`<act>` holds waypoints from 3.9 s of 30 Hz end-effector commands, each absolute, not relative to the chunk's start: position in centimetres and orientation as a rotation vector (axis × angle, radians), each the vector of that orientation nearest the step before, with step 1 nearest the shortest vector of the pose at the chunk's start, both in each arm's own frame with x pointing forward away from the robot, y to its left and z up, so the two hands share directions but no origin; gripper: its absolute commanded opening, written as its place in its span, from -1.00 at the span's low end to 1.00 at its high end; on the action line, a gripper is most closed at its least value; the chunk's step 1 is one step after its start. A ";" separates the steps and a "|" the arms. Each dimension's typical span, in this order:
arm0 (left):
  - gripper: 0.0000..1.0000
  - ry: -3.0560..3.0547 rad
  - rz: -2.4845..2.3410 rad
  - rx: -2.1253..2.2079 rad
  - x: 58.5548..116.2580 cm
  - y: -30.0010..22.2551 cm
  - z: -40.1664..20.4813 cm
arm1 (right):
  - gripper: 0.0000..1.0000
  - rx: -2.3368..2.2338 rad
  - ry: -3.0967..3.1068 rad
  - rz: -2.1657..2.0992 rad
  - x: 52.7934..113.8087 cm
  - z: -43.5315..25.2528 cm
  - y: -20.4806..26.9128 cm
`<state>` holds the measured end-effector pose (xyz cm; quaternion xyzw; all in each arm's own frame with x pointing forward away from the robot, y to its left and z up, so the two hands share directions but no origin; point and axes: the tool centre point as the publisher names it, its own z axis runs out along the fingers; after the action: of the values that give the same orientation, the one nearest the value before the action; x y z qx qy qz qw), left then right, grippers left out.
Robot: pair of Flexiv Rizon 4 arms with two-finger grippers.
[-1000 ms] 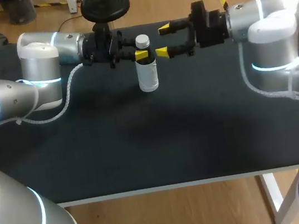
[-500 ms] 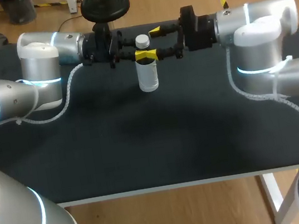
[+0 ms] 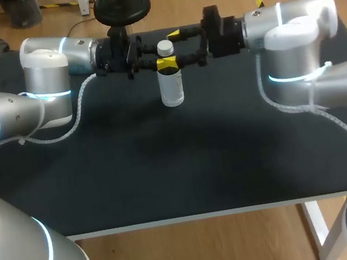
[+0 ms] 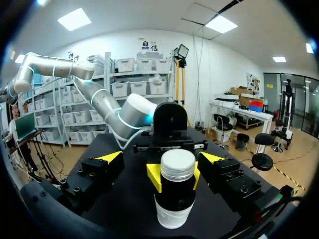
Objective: Unscrew the bottle cap
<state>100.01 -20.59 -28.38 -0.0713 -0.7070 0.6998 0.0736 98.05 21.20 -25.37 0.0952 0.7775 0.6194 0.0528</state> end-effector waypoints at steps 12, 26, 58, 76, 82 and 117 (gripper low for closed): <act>-1.00 -2.120 2.100 -0.217 100.2 -20.6 -28.4 | 1.00 0.317 2.282 1.893 99.0 -25.9 22.4; -1.00 -2.120 2.100 -0.217 100.2 -20.6 -28.4 | 1.00 0.437 2.118 1.867 98.6 -25.6 22.5; -1.00 -2.120 2.100 -0.217 100.2 -20.6 -28.4 | 1.00 0.631 1.934 1.797 100.5 -25.3 23.3; -1.00 -2.120 2.100 -0.217 100.2 -20.6 -28.4 | 1.00 0.674 1.892 1.812 99.3 -26.1 22.9; -1.00 -2.120 2.100 -0.217 100.2 -20.6 -28.4 | 1.00 0.667 1.895 1.823 98.7 -26.1 23.3; -1.00 -2.120 2.100 -0.217 100.2 -20.6 -28.4 | -1.00 0.669 1.916 1.850 99.1 -25.7 22.7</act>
<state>99.47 -20.08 -28.44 -0.0726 -0.7060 0.7005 0.0745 99.48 22.49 -25.86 0.2423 0.6783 0.6629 0.2043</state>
